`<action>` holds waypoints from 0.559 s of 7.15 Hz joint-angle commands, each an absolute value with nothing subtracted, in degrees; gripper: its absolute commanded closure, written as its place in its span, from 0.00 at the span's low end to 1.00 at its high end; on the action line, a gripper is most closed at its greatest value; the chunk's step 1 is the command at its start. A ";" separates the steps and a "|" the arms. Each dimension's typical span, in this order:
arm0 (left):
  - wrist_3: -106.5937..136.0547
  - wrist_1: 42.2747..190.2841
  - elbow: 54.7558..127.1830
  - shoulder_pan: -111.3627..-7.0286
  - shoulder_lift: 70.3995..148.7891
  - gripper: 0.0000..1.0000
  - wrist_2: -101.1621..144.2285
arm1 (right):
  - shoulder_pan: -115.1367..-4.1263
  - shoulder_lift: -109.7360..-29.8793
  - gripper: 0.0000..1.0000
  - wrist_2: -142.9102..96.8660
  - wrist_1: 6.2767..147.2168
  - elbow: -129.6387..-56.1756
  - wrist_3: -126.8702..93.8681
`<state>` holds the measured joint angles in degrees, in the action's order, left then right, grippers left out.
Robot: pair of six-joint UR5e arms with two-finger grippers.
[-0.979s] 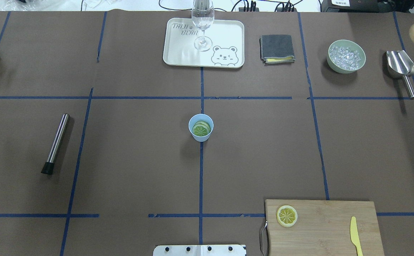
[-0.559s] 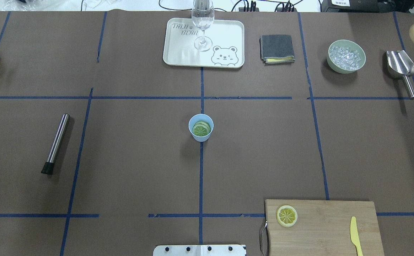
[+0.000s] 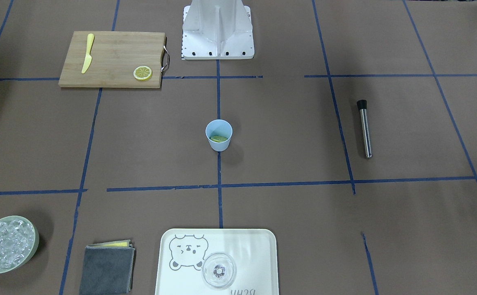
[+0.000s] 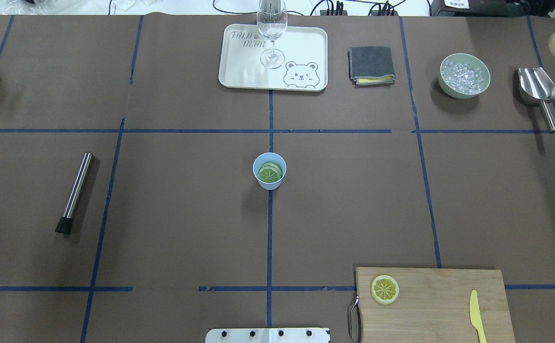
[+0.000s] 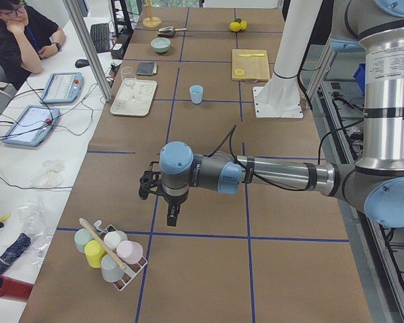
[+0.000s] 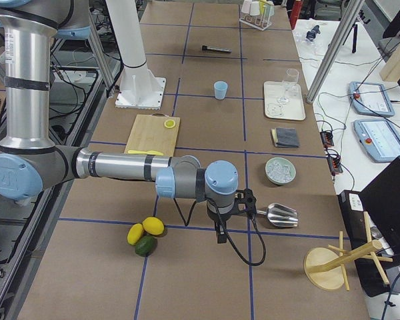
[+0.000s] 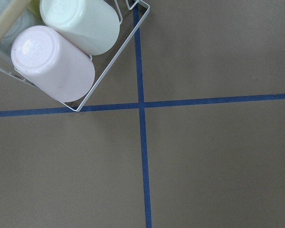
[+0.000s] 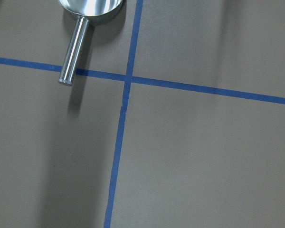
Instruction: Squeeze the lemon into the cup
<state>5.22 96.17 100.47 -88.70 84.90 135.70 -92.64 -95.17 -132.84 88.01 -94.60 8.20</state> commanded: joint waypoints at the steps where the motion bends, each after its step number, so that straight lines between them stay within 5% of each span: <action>1: 5.10 96.41 101.42 -88.68 85.25 0.00 136.05 | -92.64 -95.19 0.00 -132.89 87.98 -94.57 8.17; 4: 5.10 96.24 102.48 -88.68 85.08 0.00 136.06 | -92.55 -95.10 0.00 -132.89 87.98 -94.48 7.91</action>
